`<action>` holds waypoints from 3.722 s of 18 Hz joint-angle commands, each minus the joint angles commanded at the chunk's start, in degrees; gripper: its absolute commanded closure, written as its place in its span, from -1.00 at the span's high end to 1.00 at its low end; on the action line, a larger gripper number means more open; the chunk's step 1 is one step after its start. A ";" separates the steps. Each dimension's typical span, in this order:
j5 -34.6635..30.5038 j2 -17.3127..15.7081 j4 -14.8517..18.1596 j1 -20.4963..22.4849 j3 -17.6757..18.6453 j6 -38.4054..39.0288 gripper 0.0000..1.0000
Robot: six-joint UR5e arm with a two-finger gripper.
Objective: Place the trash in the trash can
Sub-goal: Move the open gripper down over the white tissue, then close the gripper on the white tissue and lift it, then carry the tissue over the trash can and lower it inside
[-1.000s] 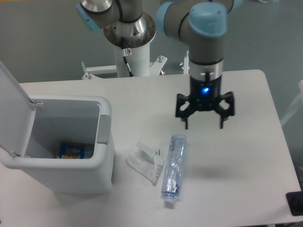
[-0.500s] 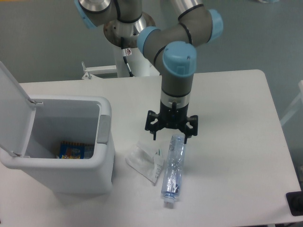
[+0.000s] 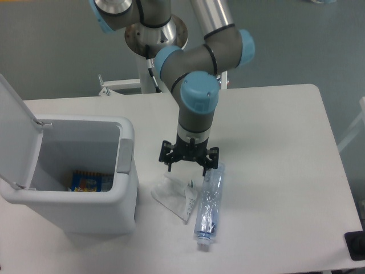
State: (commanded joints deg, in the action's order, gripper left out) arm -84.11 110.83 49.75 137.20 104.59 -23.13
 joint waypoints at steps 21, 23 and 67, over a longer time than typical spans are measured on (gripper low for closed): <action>-1.58 2.90 -0.70 -1.93 -1.14 6.79 0.77; -2.02 2.90 -0.53 -1.85 -1.05 6.52 0.52; 29.00 -13.44 3.25 14.06 -12.03 9.14 -0.95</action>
State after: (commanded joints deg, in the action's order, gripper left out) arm -55.11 97.39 53.00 151.26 92.56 -13.99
